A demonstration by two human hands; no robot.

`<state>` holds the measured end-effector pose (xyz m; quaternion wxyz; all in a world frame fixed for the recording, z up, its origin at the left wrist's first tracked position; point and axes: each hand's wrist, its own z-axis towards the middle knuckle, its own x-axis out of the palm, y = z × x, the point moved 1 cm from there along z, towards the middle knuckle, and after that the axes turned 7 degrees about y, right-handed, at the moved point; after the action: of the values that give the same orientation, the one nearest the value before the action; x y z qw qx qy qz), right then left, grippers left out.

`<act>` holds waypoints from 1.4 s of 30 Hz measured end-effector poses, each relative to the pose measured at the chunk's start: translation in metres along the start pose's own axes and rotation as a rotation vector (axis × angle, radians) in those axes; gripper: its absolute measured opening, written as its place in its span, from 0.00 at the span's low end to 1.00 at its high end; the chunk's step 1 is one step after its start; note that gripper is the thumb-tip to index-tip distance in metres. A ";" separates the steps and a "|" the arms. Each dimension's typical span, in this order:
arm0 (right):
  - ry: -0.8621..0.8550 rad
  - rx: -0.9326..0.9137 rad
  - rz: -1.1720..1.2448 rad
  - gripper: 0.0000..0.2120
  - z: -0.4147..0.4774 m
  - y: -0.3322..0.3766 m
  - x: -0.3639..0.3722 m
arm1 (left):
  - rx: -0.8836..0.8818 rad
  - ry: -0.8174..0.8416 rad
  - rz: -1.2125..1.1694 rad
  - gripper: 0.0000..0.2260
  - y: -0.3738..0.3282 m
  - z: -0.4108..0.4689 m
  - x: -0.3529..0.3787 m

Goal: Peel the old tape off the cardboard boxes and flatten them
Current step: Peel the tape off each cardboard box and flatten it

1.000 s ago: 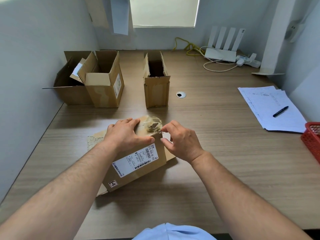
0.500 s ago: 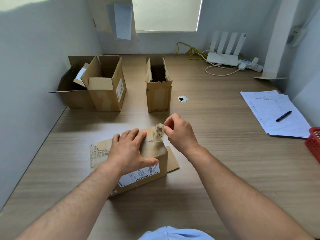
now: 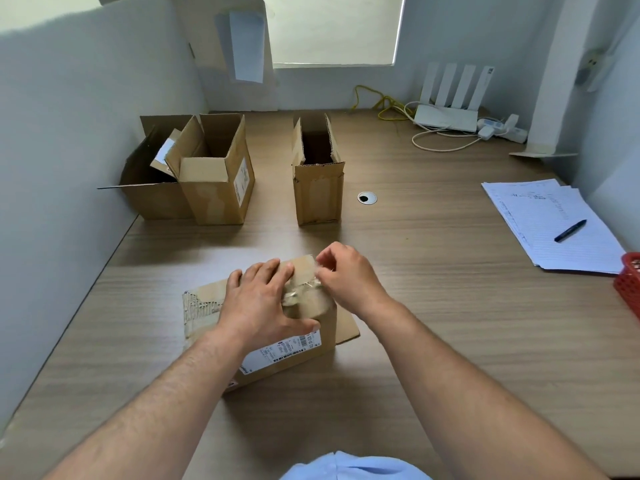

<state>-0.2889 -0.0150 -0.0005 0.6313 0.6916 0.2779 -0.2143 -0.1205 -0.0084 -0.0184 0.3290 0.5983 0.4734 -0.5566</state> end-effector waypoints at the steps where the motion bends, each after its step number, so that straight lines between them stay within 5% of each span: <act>1: -0.035 0.029 0.099 0.03 0.001 -0.003 -0.002 | 0.002 -0.001 0.002 0.50 0.000 0.000 0.000; 6: -0.180 0.064 0.409 0.10 -0.001 -0.009 -0.008 | -0.008 -0.004 0.020 0.51 -0.001 0.000 0.000; 9: -0.119 0.009 0.352 0.07 -0.001 -0.004 -0.010 | -0.004 -0.009 0.013 0.51 -0.001 -0.001 0.001; 14: 0.161 -0.005 -0.034 0.31 -0.003 0.002 -0.010 | 0.000 -0.011 0.004 0.50 -0.001 -0.001 0.001; 18: 0.010 0.061 0.041 0.10 0.004 -0.012 -0.010 | 0.016 0.007 0.000 0.52 0.002 -0.002 0.003; 21: -0.028 0.128 0.080 0.03 0.007 -0.026 -0.004 | 0.050 0.062 -0.014 0.54 0.008 -0.003 0.003; 27: -0.112 0.240 -0.005 0.04 0.009 -0.033 0.003 | 0.077 0.071 -0.022 0.54 0.012 -0.004 0.004; 35: 0.001 0.365 0.932 0.08 0.000 -0.030 0.000 | 0.085 0.068 -0.008 0.54 0.012 -0.005 0.005; 42: 0.077 0.430 0.649 0.06 -0.002 -0.031 0.006 | 0.081 0.029 -0.002 0.53 0.011 -0.004 0.007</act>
<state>-0.3050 -0.0112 -0.0273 0.4962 0.8675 0.0172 -0.0308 -0.1095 -0.0069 -0.0260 0.2970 0.6185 0.4560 -0.5668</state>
